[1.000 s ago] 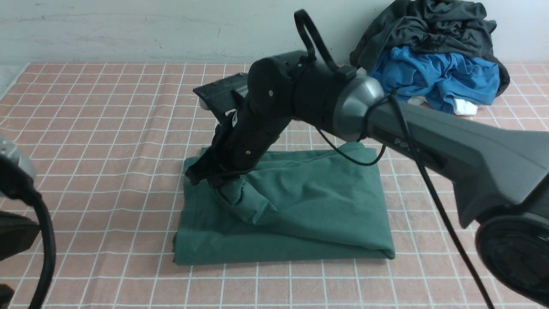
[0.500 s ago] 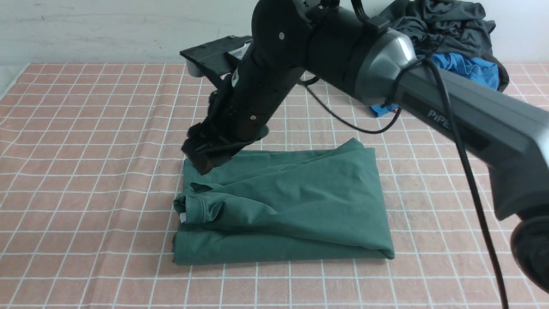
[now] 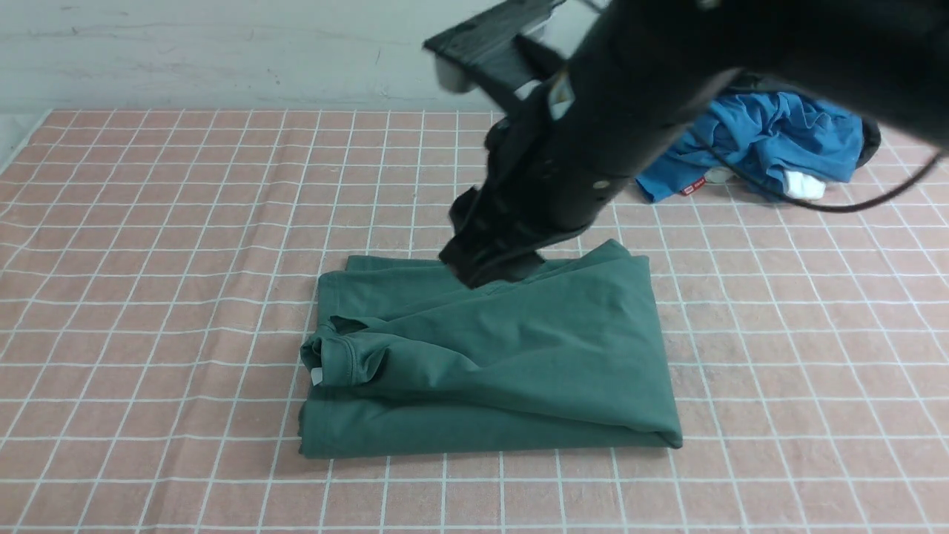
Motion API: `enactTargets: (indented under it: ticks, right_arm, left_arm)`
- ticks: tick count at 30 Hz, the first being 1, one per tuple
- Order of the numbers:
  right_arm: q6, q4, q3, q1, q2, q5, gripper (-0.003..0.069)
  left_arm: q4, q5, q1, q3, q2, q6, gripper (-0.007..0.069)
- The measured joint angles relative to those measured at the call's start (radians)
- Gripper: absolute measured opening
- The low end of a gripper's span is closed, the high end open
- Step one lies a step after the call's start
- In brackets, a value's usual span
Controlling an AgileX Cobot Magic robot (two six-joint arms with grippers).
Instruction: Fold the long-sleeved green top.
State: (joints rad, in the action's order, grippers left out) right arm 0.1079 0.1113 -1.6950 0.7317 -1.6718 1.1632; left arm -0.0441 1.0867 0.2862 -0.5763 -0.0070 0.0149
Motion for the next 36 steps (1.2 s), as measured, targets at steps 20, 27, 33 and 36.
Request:
enactTargets:
  ticks: [20,27,33,36]
  right_arm:
    - [-0.1,-0.006,0.879,0.0,1.045,-0.545,0.0107]
    - [-0.108,-0.016,0.929,0.0,1.141,-0.501,0.0085]
    - [-0.108,-0.06,0.931,0.0,1.16,-0.476,0.0006]
    - [-0.108,-0.065,0.932,0.0,1.16,-0.48,-0.001]
  left_arm:
    - [-0.001,0.038,0.0,0.02,-0.012,-0.001,0.0006]
    - [-0.001,0.038,0.0,0.02,-0.012,-0.001,0.0006]
    - [-0.001,0.038,0.0,0.02,-0.012,-0.001,0.0006]
    - [-0.001,0.038,0.0,0.02,-0.012,-0.001,0.0006]
